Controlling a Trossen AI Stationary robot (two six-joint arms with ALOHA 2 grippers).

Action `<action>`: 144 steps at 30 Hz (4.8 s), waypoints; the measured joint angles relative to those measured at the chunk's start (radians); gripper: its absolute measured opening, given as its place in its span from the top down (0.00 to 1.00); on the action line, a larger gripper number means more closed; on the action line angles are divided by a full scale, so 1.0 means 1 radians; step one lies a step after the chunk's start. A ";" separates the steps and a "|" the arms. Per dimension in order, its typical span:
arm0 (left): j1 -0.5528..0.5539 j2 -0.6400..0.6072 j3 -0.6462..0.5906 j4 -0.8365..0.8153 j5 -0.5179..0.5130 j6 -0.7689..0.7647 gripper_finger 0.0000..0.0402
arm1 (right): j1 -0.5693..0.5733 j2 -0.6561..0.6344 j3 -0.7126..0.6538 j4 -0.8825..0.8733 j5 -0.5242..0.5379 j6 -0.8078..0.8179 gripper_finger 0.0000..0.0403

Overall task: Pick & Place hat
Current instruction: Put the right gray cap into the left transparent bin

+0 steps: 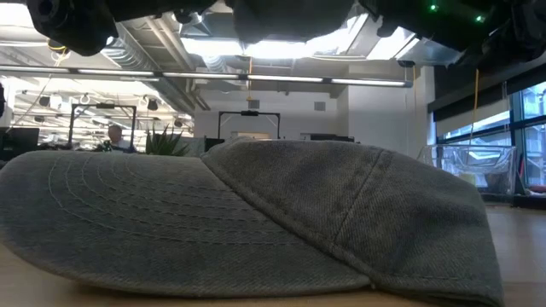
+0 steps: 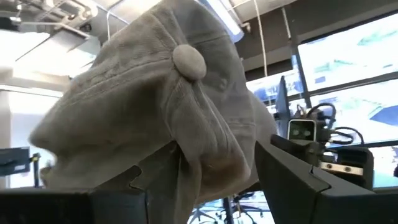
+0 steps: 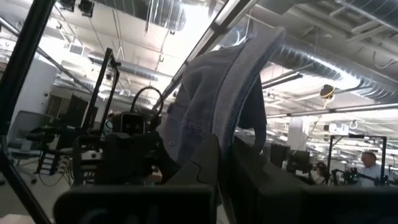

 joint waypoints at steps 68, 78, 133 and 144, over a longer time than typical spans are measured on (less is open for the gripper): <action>0.008 -0.186 0.261 -1.251 0.015 -0.388 0.98 | 0.162 -0.300 0.005 -0.921 0.337 0.113 0.51; 0.020 -0.182 0.580 -1.644 0.150 -0.400 0.98 | 0.244 -0.292 0.357 -1.287 0.233 -0.064 0.54; 0.051 -0.181 0.601 -1.812 0.196 -0.552 0.97 | 0.196 0.079 0.726 -1.532 0.252 0.229 0.72; 0.051 -0.181 0.602 -1.894 0.275 -0.573 0.96 | 0.196 0.079 0.726 -1.570 0.251 0.159 0.98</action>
